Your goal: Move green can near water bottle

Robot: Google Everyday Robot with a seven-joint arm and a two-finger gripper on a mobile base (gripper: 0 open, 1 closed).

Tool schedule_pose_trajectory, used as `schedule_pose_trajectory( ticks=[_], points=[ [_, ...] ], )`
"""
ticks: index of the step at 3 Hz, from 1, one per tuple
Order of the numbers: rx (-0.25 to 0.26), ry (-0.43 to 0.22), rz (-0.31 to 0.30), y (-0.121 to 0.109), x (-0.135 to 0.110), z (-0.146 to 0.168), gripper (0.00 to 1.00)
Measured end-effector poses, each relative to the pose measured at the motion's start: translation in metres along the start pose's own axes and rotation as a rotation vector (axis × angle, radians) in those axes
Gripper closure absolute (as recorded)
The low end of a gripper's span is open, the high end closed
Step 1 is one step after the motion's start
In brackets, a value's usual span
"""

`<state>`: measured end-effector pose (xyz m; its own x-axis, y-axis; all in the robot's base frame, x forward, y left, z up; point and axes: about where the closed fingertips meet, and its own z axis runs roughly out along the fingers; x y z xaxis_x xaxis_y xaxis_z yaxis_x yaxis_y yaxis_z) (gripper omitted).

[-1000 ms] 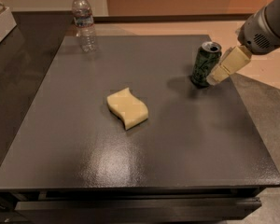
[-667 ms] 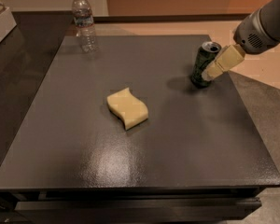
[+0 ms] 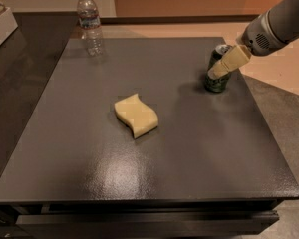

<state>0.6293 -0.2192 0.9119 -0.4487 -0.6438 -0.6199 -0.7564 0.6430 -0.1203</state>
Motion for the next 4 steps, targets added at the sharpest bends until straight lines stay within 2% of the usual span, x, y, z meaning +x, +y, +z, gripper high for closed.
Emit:
schedule_pose_trajectory(
  ticks=[2, 3, 4],
  points=[
    [-0.035, -0.012, 0.012, -0.004, -0.004, 0.006, 0.65],
    [-0.059, -0.044, -0.010, -0.001, -0.022, 0.002, 0.87],
    [-0.092, -0.089, -0.055, 0.005, -0.059, 0.004, 1.00]
  ],
)
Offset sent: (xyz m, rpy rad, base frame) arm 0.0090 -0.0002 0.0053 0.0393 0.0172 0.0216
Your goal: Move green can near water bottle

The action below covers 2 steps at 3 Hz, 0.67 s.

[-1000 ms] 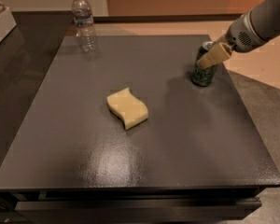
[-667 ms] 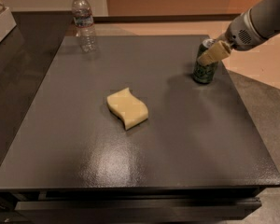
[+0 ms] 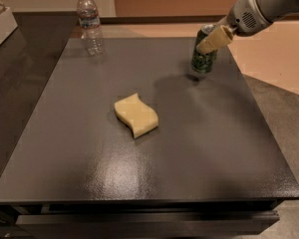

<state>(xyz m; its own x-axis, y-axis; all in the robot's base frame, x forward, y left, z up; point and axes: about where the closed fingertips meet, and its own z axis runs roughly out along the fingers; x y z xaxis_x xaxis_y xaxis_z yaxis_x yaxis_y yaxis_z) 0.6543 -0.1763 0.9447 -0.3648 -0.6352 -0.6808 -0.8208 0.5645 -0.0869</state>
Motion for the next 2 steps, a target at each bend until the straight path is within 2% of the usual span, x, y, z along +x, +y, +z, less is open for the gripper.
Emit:
schedule_pose_trajectory(
  ticks=[2],
  points=[
    [-0.060, -0.029, -0.098, 0.008, -0.077, 0.050, 1.00]
  ],
)
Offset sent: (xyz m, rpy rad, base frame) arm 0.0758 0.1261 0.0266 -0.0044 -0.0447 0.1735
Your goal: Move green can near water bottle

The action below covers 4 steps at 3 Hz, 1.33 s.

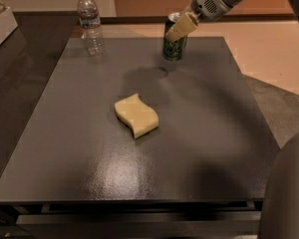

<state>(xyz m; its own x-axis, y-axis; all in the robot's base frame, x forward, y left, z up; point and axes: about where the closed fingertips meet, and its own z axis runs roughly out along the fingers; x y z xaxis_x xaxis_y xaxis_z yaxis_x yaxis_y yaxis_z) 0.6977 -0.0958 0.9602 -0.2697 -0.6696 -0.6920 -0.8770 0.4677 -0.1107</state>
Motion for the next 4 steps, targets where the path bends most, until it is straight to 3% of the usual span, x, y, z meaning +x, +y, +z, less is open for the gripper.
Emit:
schedule_pose_trajectory(
  ticks=[2, 4],
  points=[
    [-0.041, 0.004, -0.042, -0.001, -0.050, 0.059, 1.00],
    [-0.078, -0.031, -0.083, 0.010, -0.098, 0.095, 1.00]
  ],
)
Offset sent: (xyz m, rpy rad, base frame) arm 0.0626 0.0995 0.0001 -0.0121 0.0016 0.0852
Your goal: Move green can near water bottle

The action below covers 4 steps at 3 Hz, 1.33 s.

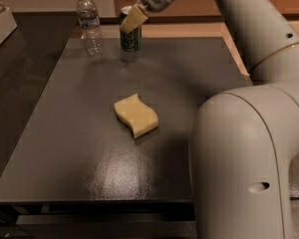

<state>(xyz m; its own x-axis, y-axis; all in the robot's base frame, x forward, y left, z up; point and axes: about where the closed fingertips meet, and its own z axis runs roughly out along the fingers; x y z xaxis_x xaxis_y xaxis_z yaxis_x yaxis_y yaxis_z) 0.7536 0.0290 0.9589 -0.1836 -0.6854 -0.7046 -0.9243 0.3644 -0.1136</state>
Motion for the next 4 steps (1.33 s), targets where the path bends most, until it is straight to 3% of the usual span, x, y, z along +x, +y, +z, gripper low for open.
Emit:
schedule_pose_trajectory(
  ticks=[2, 4],
  points=[
    [0.005, -0.027, -0.044, 0.011, -0.034, 0.030, 1.00],
    [0.032, 0.065, -0.003, 0.014, -0.033, 0.059, 1.00]
  ],
)
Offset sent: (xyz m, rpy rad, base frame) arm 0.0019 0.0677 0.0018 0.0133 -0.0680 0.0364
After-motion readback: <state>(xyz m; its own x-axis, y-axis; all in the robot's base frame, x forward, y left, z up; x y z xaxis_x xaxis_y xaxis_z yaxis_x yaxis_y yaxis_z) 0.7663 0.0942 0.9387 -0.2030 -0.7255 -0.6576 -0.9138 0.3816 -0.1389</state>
